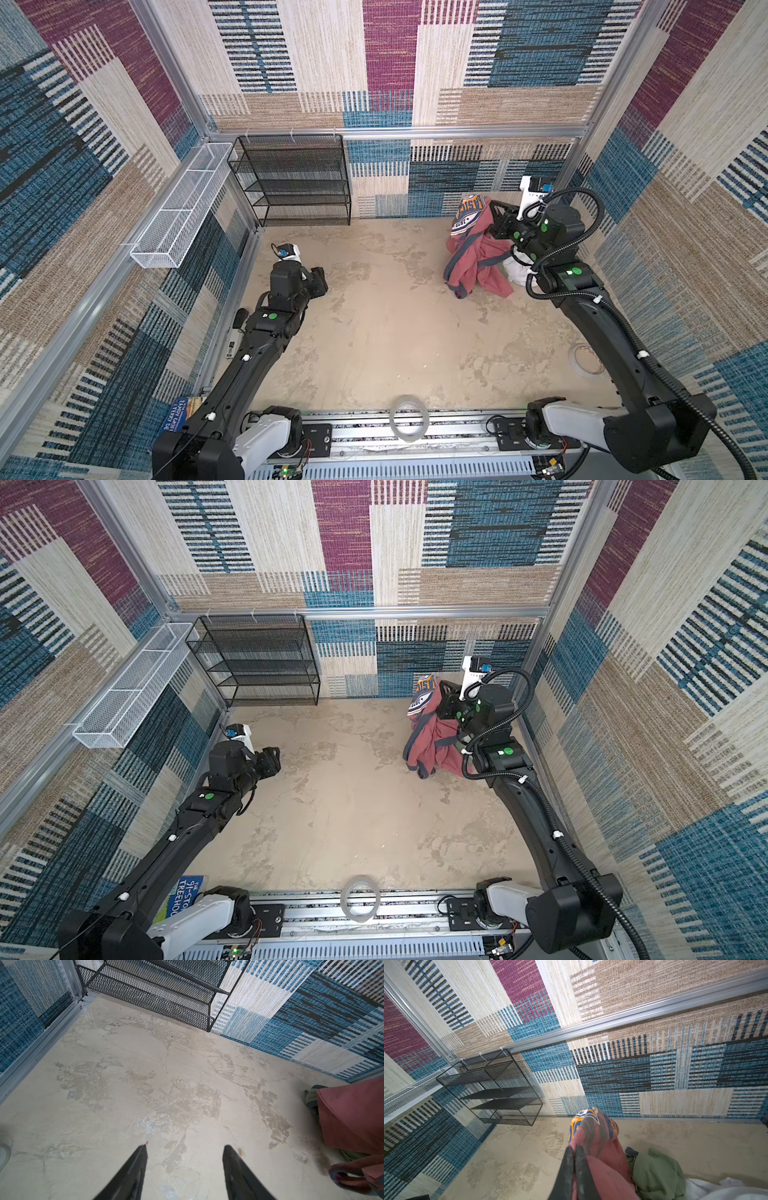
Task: Pick out a specific cloth from the pile
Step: 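Lift the maroon shirt with the right gripper, pulling it from the pile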
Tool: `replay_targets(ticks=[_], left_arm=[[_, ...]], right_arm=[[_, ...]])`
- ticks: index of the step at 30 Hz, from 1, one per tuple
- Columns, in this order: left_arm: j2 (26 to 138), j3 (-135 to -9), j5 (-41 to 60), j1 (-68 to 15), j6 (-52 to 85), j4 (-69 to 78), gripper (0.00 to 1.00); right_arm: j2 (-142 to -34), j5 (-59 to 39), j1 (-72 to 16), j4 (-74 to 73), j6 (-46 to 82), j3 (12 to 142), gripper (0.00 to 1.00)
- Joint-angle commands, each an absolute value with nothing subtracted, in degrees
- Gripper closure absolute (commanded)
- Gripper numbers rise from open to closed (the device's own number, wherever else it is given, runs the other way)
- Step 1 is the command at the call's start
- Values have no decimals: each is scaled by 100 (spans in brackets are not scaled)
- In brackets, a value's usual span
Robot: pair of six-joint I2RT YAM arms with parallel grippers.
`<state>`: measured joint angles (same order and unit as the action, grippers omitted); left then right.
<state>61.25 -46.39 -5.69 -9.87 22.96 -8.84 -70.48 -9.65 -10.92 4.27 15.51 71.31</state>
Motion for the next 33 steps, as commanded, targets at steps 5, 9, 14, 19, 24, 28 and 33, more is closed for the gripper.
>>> replay_targets(ticks=[5, 9, 14, 19, 24, 28, 33], left_arm=[[6043, -4693, -506, -984, 2435, -900, 39], [6013, -4725, -484, -984, 2451, -899, 39], [5988, -4759, -450, -984, 2485, -899, 39], [5946, -4875, -344, -986, 2504, -977, 39], [5883, -5042, -359, -984, 2454, -1252, 39], [5815, -5164, -395, -991, 2421, -1452, 39], [5799, -5392, -452, -987, 2374, -1836, 39]], right_arm=[[-7042, -1492, -1099, 141, 1600, 7441, 100], [-7091, -1716, -1099, 142, 1641, 7608, 100], [-7173, -2038, -1107, 115, 1745, 7831, 100], [-7355, -2571, -1116, 101, 1881, 8167, 100], [-7540, -2864, -1183, 144, 1899, 8484, 100], [-7684, -2992, -1340, 167, 1885, 8777, 100], [-8023, -2989, -1752, 426, 1652, 9390, 100]])
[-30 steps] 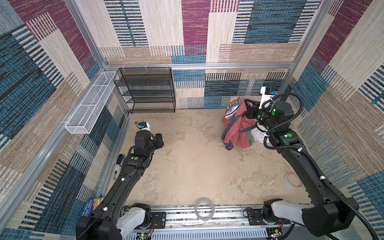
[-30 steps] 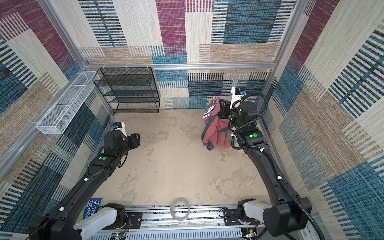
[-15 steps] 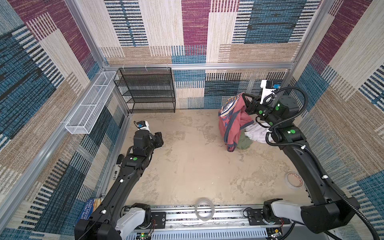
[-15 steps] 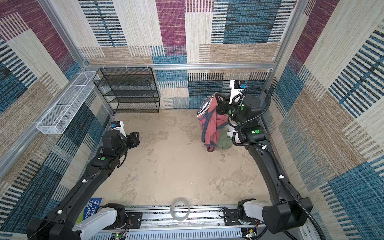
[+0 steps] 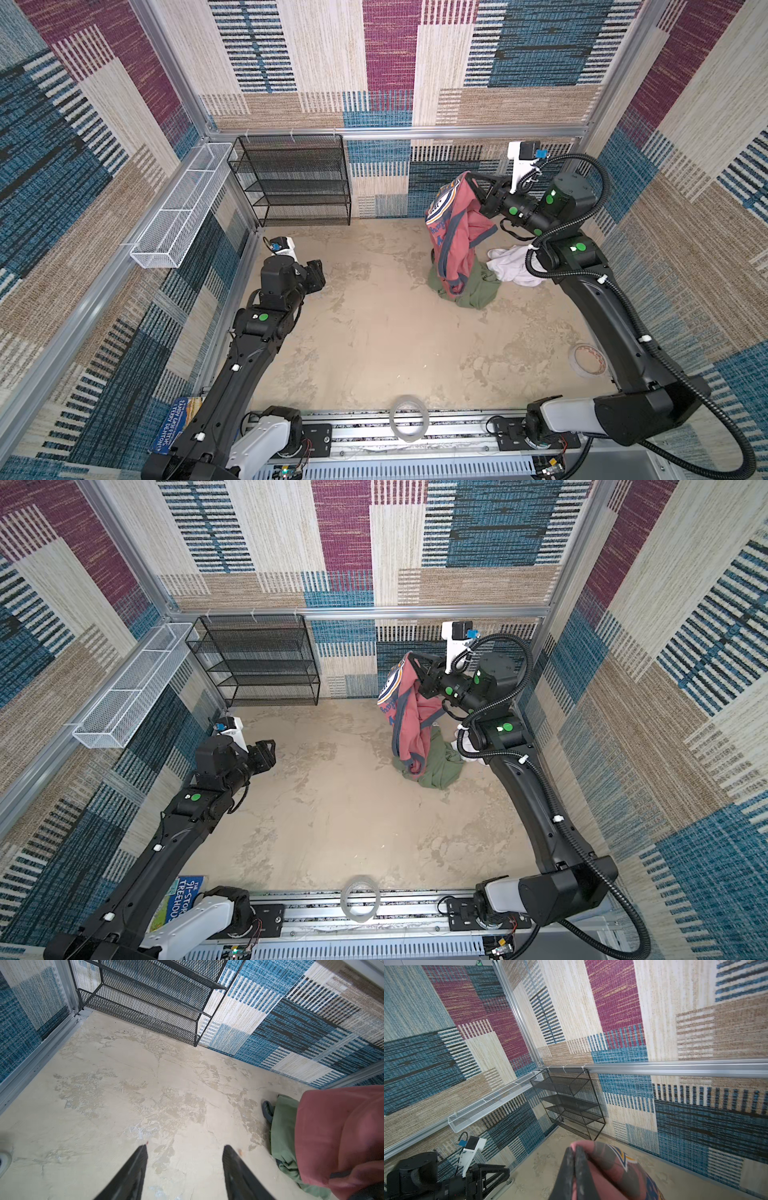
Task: Pick out a specific cloth from the pile
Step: 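Lift the maroon shirt with the right gripper, pulling it from the pile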
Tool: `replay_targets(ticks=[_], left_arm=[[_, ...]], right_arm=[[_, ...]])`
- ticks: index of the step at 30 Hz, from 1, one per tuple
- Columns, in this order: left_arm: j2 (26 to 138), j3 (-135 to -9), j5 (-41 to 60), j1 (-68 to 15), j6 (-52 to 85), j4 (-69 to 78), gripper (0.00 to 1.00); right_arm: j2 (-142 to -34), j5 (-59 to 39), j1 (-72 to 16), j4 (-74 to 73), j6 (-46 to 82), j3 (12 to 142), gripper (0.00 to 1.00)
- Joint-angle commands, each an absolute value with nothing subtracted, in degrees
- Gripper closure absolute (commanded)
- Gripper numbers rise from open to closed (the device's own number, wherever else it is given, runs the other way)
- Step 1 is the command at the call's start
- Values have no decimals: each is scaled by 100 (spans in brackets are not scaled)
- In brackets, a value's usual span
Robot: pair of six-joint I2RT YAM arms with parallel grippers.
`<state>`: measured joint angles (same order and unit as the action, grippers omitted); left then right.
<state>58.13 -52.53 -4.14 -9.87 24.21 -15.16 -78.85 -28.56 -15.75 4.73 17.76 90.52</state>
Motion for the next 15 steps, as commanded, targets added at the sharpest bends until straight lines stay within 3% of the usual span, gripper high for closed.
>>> replay_targets(ticks=[1, 15], left_arm=[[5801, -5458, -482, -993, 2365, -1939, 39], [5450, -5906, -906, -990, 2119, -2907, 39]], right_arm=[[-8095, -3010, -1816, 464, 1627, 9488, 100], [-9309, -3541, -2627, 672, 1634, 10814, 100]])
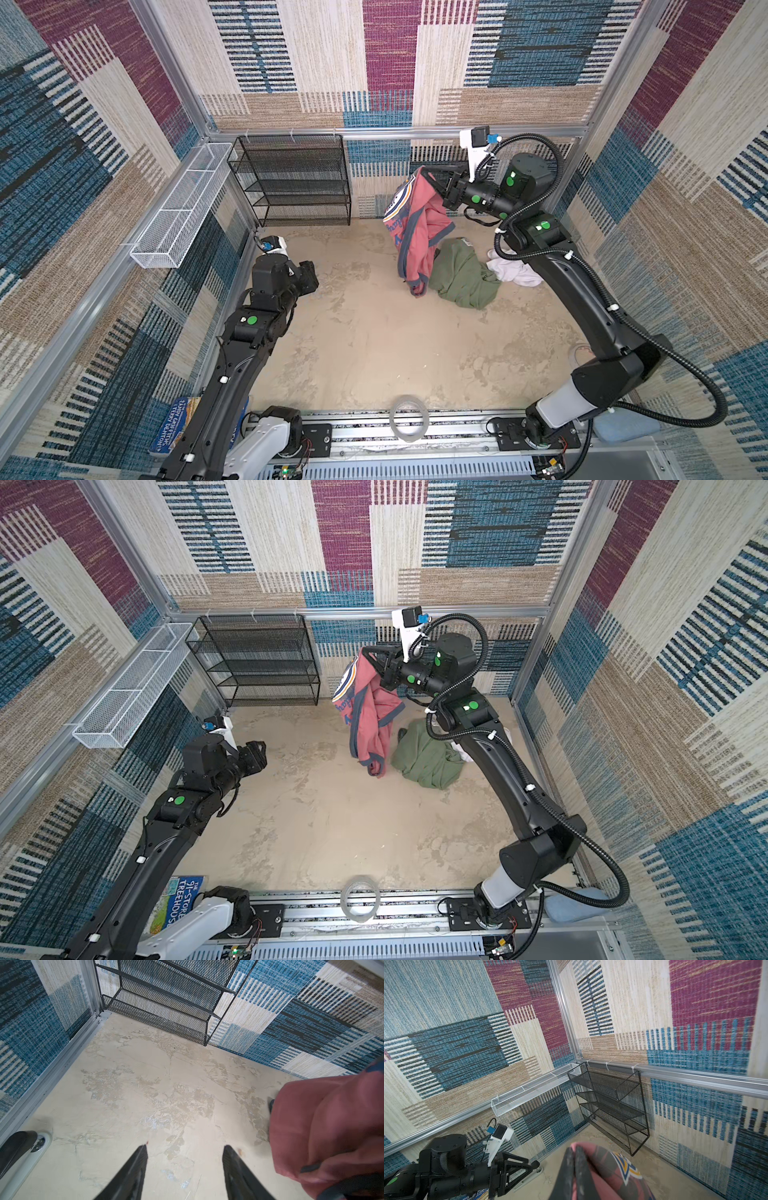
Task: Pick out a specific cloth from the pile
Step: 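Lift the maroon shirt with the right gripper, pulling it from the pile, then carry the maroon shirt toward the left gripper and lower it onto table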
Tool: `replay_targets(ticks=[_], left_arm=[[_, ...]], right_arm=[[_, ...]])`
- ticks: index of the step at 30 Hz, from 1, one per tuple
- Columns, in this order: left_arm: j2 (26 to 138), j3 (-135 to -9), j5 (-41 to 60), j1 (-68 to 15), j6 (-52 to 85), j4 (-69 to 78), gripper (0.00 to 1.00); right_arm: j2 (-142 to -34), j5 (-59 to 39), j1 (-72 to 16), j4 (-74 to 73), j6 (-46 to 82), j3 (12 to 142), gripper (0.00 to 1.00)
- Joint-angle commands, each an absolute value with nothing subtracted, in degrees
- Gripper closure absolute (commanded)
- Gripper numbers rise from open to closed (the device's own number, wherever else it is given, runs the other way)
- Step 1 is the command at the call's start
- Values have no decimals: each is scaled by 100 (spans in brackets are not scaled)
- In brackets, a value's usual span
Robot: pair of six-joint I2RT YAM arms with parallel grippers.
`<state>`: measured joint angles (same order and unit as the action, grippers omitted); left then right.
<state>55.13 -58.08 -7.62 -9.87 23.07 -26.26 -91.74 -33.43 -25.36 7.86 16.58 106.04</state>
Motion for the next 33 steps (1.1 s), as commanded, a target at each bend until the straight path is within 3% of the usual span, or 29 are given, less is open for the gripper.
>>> replay_targets(ticks=[1, 33], left_arm=[[5412, -5930, -907, -987, 2103, -2961, 39], [4420, -6112, -1204, -988, 1839, -3988, 38]], right_arm=[[-9396, -3547, -2690, 690, 1627, 10929, 100], [-13513, -3752, -3977, 1244, 1925, 14680, 100]])
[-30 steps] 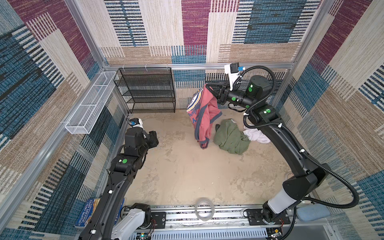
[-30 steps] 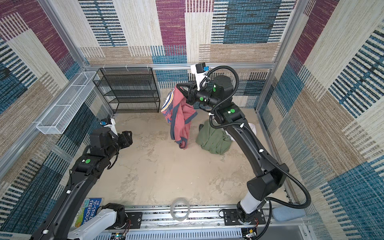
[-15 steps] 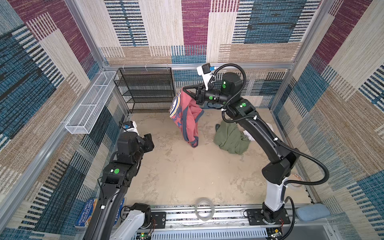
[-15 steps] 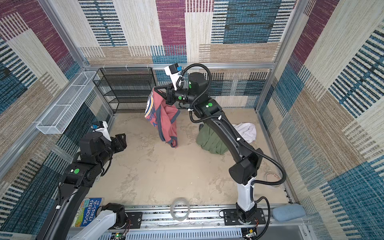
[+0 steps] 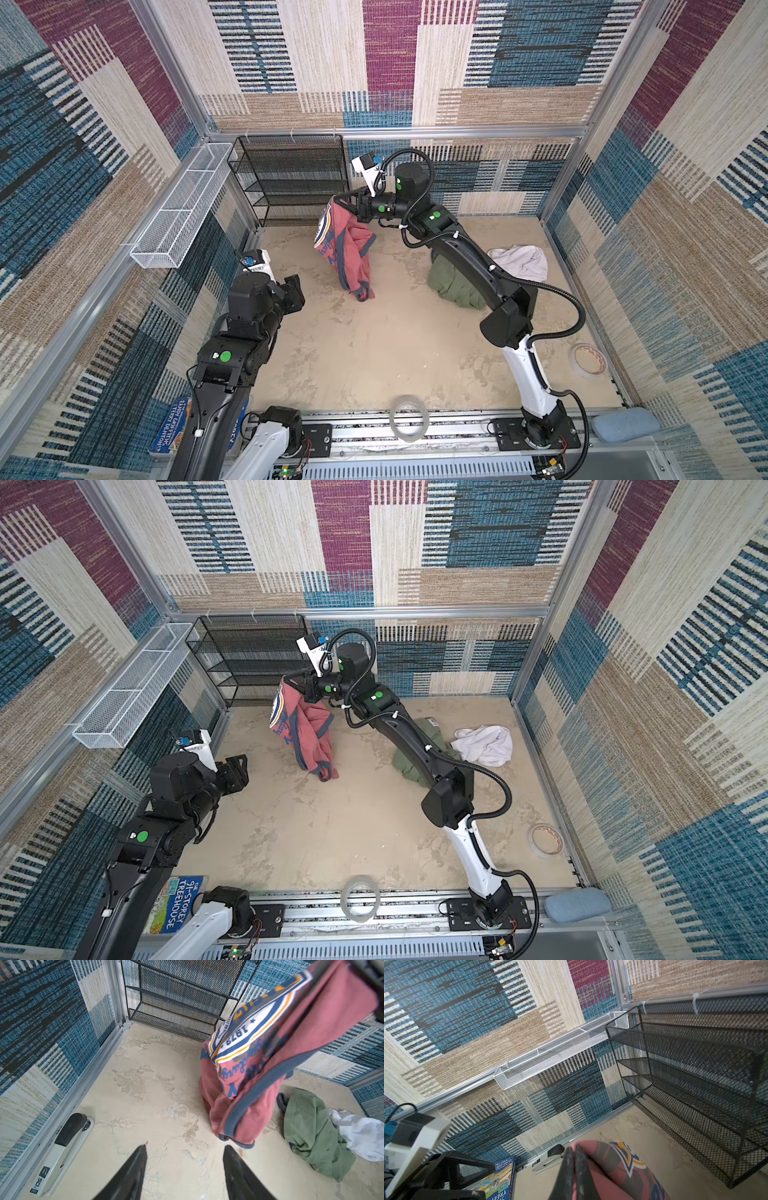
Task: Pick out a specific cloth from the pile
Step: 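Carry the maroon shirt toward the left gripper and lower it onto table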
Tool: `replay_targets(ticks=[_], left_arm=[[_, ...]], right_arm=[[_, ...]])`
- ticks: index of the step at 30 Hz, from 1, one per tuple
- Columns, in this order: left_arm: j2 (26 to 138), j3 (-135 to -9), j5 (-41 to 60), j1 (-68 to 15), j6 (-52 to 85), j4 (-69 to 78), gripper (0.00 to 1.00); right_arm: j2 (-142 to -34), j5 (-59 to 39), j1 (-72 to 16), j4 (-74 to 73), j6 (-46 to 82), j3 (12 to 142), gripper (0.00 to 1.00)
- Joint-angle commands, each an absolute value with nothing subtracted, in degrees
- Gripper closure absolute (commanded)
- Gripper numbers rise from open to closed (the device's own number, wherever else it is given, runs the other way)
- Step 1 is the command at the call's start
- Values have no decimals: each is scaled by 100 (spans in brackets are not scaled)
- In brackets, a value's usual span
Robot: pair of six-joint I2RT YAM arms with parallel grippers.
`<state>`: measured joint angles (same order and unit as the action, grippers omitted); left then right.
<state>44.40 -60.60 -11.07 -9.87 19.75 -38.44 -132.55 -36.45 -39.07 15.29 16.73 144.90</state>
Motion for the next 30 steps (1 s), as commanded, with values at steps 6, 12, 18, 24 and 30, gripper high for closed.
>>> replay_targets(ticks=[6, 12, 18, 24, 30], left_arm=[[4395, -6095, -1256, -985, 1791, -4062, 38], [4422, -6073, -1254, -984, 1784, -4052, 38], [4475, -6030, -1236, -984, 1792, -4023, 38], [4528, -6027, -1211, -984, 1793, -3987, 38], [4537, -5999, -1204, -984, 1828, -3955, 38]], right_arm=[[-13984, -3777, -4093, 902, 2170, 14691, 100], [-14365, -3766, -4226, 696, 2359, 14747, 99], [-14673, -3853, -4372, 553, 2583, 14773, 96], [-14892, -3901, -4474, 468, 2705, 14776, 91], [-14967, -3911, -4500, 455, 2778, 14780, 66]])
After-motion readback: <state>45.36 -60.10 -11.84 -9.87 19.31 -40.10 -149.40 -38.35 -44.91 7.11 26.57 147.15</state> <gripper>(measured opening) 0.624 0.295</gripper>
